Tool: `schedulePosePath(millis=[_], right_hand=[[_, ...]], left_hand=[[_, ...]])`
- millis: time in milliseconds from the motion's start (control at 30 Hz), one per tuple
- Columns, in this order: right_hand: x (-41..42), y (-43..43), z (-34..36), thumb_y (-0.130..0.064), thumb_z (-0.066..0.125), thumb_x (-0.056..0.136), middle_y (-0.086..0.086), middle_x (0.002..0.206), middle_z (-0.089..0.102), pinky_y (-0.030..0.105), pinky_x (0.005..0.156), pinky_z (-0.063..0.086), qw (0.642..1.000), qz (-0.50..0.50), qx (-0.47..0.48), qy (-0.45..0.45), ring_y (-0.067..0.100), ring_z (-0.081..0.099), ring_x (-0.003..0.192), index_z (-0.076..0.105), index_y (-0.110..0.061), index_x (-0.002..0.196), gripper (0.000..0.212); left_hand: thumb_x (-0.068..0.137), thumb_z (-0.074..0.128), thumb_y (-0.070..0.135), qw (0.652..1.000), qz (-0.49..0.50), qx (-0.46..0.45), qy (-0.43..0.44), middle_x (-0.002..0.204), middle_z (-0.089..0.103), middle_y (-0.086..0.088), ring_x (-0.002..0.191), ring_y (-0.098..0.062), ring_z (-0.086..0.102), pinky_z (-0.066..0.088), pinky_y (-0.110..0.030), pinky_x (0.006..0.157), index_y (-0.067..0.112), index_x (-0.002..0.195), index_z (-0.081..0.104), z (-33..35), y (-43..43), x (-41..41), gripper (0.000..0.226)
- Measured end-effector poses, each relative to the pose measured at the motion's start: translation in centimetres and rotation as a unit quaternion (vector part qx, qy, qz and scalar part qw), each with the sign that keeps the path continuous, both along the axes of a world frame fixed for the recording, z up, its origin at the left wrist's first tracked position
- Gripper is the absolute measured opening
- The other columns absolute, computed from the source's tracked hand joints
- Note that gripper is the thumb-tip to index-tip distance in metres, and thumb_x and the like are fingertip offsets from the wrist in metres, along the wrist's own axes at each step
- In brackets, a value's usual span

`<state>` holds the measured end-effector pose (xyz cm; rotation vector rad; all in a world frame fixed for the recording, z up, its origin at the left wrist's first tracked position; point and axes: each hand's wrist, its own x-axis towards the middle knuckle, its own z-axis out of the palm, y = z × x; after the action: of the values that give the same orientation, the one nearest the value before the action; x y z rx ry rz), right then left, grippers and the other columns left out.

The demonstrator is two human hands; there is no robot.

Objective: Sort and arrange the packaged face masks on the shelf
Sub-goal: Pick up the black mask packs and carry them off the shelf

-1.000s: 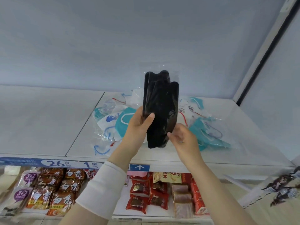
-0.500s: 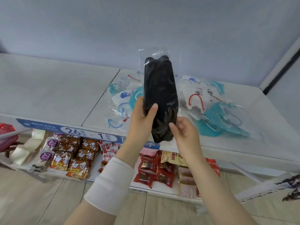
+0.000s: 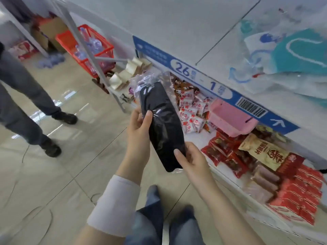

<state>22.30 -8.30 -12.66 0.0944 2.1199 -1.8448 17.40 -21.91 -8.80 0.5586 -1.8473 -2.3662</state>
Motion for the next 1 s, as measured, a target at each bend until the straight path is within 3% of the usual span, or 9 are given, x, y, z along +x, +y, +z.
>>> schedulePosePath(millis=[100, 233, 333, 433, 500, 600, 767, 867, 1000], right_hand=[[0.8, -4.7, -1.9, -0.02, 0.057, 0.092, -0.002, 0.103, 0.067, 0.016, 0.078, 0.049, 0.997, 0.063, 0.01, -0.036, 0.001, 0.062, 0.095, 0.056, -0.021, 0.105, 0.013], [0.9, -10.9, -3.7, -0.015, 0.057, 0.091, 0.003, 0.086, 0.067, 0.015, 0.067, 0.047, 0.99, 0.107, 0.052, -0.072, 0.002, 0.061, 0.075, 0.057, -0.016, 0.09, 0.002], [0.7, -15.6, -5.2, -0.012, 0.058, 0.091, 0.016, 0.082, 0.064, 0.019, 0.063, 0.043, 0.983, 0.128, 0.083, -0.106, 0.013, 0.057, 0.072, 0.055, -0.002, 0.087, 0.011], [0.1, -20.5, -6.6, -0.016, 0.059, 0.09, 0.029, 0.095, 0.061, 0.029, 0.07, 0.043, 0.971, 0.162, 0.111, -0.138, 0.037, 0.061, 0.084, 0.052, 0.006, 0.094, 0.023], [-0.8, -23.9, -7.1, -0.017, 0.059, 0.09, 0.03, 0.101, 0.06, 0.039, 0.078, 0.048, 0.965, 0.183, 0.111, -0.149, 0.043, 0.057, 0.098, 0.053, 0.005, 0.097, 0.024], [-2.9, -28.1, -7.5, -0.014, 0.059, 0.09, 0.031, 0.102, 0.06, 0.041, 0.082, 0.049, 0.962, 0.197, 0.115, -0.149, 0.042, 0.056, 0.098, 0.053, 0.008, 0.099, 0.025], [-8.1, -33.2, -7.4, -0.01, 0.056, 0.091, 0.006, 0.094, 0.068, 0.023, 0.075, 0.052, 0.963, 0.195, 0.079, -0.167, 0.012, 0.065, 0.086, 0.058, -0.009, 0.094, 0.004], [-13.2, -35.7, -7.1, -0.012, 0.056, 0.092, 0.002, 0.097, 0.068, 0.027, 0.081, 0.053, 0.97, 0.184, 0.066, -0.148, 0.013, 0.065, 0.093, 0.058, -0.014, 0.096, 0.005], [-20.6, -38.1, -4.8, -0.019, 0.055, 0.093, 0.0, 0.106, 0.068, 0.029, 0.086, 0.054, 0.976, 0.183, 0.058, -0.107, 0.011, 0.064, 0.101, 0.058, -0.014, 0.107, 0.015]], left_hand=[[0.097, 0.049, 0.016, 0.997, 0.057, 0.021, -0.045, 0.091, 0.067, -0.005, 0.088, -0.024, 0.065, 0.05, -0.047, 0.088, 0.017, 0.091, 0.054, -1.8, -5.1, 1.8, 0.008], [0.096, 0.051, 0.015, 0.99, 0.089, 0.049, -0.097, 0.086, 0.065, -0.005, 0.087, -0.024, 0.063, 0.049, -0.046, 0.088, 0.018, 0.085, 0.056, -4.6, -12.7, 3.7, 0.013], [0.091, 0.058, 0.019, 0.985, 0.097, 0.056, -0.135, 0.085, 0.057, -0.011, 0.084, -0.024, 0.056, 0.043, -0.042, 0.082, 0.016, 0.075, 0.051, -6.9, -18.7, 4.5, 0.019], [0.093, 0.057, 0.02, 0.979, 0.11, 0.077, -0.154, 0.09, 0.066, -0.005, 0.087, -0.019, 0.065, 0.049, -0.03, 0.077, 0.012, 0.091, 0.057, -8.4, -24.1, 5.0, 0.008], [0.089, 0.063, 0.025, 0.975, 0.13, 0.073, -0.163, 0.101, 0.069, -0.01, 0.097, -0.024, 0.067, 0.053, -0.036, 0.083, 0.008, 0.105, 0.059, -9.1, -27.6, 4.9, 0.024], [0.088, 0.064, 0.025, 0.972, 0.151, 0.048, -0.176, 0.106, 0.068, -0.018, 0.102, -0.033, 0.065, 0.051, -0.045, 0.093, 0.002, 0.109, 0.06, -9.9, -32.1, 3.6, 0.032], [0.093, 0.056, 0.013, 0.971, 0.165, 0.057, -0.161, 0.098, 0.07, -0.012, 0.092, -0.025, 0.068, 0.054, -0.033, 0.08, 0.003, 0.106, 0.062, -10.1, -36.7, -2.0, 0.017], [0.092, 0.057, 0.012, 0.973, 0.167, 0.051, -0.151, 0.092, 0.07, -0.007, 0.087, -0.022, 0.068, 0.054, -0.032, 0.079, 0.009, 0.098, 0.063, -9.2, -39.0, -7.4, 0.009], [0.091, 0.06, 0.016, 0.98, 0.153, 0.023, -0.122, 0.103, 0.068, -0.019, 0.097, -0.032, 0.066, 0.052, -0.045, 0.092, 0.006, 0.097, 0.061, -5.9, -41.6, -15.0, 0.012]])
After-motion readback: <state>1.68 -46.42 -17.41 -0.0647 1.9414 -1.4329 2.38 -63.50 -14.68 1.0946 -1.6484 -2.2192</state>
